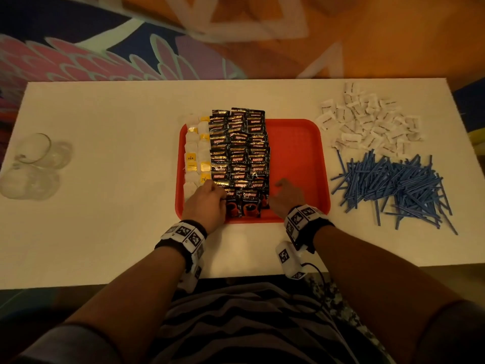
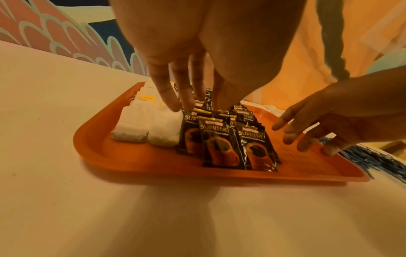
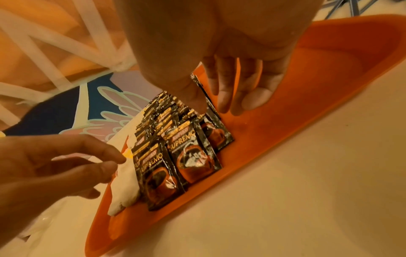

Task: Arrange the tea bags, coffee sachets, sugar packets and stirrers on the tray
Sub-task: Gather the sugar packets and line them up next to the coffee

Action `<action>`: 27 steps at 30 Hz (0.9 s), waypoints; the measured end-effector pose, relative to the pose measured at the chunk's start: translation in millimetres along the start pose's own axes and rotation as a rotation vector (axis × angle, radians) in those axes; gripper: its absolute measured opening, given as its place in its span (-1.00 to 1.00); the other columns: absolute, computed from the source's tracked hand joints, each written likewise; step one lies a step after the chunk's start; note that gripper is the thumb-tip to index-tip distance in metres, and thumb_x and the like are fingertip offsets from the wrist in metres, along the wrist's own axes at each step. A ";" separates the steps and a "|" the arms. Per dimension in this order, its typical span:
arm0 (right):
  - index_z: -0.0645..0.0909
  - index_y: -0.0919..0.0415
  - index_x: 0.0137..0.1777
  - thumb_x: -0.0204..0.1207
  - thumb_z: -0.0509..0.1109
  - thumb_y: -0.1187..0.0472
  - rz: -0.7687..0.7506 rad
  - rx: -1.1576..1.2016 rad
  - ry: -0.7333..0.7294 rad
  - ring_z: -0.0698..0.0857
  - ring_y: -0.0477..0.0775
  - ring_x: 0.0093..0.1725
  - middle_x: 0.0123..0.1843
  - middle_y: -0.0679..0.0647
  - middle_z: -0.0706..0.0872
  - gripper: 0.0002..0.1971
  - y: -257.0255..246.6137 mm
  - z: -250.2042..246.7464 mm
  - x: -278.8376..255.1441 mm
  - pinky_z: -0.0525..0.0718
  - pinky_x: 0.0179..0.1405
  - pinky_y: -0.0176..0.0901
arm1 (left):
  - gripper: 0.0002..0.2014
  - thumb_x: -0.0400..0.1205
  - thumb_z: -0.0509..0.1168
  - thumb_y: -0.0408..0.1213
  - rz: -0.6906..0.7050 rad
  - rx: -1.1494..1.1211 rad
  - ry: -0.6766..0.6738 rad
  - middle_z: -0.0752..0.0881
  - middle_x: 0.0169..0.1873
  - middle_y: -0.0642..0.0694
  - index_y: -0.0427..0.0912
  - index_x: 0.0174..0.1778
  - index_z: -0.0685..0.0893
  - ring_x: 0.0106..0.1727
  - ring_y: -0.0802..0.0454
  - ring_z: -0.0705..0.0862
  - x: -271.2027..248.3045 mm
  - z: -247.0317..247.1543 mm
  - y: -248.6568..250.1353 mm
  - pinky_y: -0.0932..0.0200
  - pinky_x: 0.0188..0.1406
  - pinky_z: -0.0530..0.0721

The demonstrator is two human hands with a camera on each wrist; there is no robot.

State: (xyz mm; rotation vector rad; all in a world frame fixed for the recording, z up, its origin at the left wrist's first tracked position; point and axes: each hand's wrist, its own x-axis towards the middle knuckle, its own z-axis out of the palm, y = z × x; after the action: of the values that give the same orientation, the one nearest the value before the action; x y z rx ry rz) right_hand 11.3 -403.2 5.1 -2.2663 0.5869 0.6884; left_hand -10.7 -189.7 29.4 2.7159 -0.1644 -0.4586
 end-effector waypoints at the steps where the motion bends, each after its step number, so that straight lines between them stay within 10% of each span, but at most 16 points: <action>1: 0.45 0.07 0.39 0.49 0.48 0.21 0.002 0.007 0.007 0.67 -0.03 -0.21 0.09 0.09 0.66 -0.51 -0.9 -2.2 -1.5 0.55 -0.48 -0.27 | -0.77 0.71 0.24 -0.22 0.006 0.016 0.000 0.60 0.20 -0.11 -0.14 0.21 0.71 0.13 -0.10 0.64 1.6 -3.0 -1.2 0.08 -0.10 0.63; 10: 0.64 0.05 -0.03 0.52 0.37 0.26 -0.009 0.055 0.087 0.68 0.02 -0.13 -0.10 -0.01 0.69 -0.90 15.7 -15.8 -28.3 0.60 -0.28 -0.25 | -0.83 0.70 0.24 -0.20 0.154 0.025 -0.032 0.73 0.04 -0.08 -0.11 0.11 0.69 0.04 -0.10 0.67 26.2 -12.6 16.3 0.07 -0.13 0.61; 19: 0.66 0.05 -0.14 0.55 0.34 0.25 -0.021 0.056 0.107 0.69 0.03 -0.13 -0.11 0.03 0.76 -0.89 76.1 -70.3 -14.1 0.53 -0.14 -0.23 | -0.57 0.68 0.31 -0.04 0.353 0.175 -0.188 0.51 0.29 -0.16 -0.10 0.44 0.55 0.33 -0.16 0.51 96.0 11.3 111.4 -0.08 0.30 0.58; 27: 0.51 0.14 0.33 0.56 0.43 0.11 -0.133 -0.094 0.108 0.57 0.17 0.29 0.32 0.11 0.57 -0.63 108.5 -181.2 72.6 0.55 0.19 -0.03 | -0.67 0.71 0.28 -0.04 0.240 0.093 -0.302 0.60 0.31 -0.12 -0.07 0.35 0.59 0.29 -0.11 0.58 163.5 33.0 219.4 0.02 0.26 0.53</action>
State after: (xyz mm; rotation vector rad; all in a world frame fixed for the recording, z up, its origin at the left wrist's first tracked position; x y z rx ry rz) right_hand 59.4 -620.7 21.2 -2.4169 0.4577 0.5413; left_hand 120.6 -431.9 37.4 2.6533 -0.5983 -0.8028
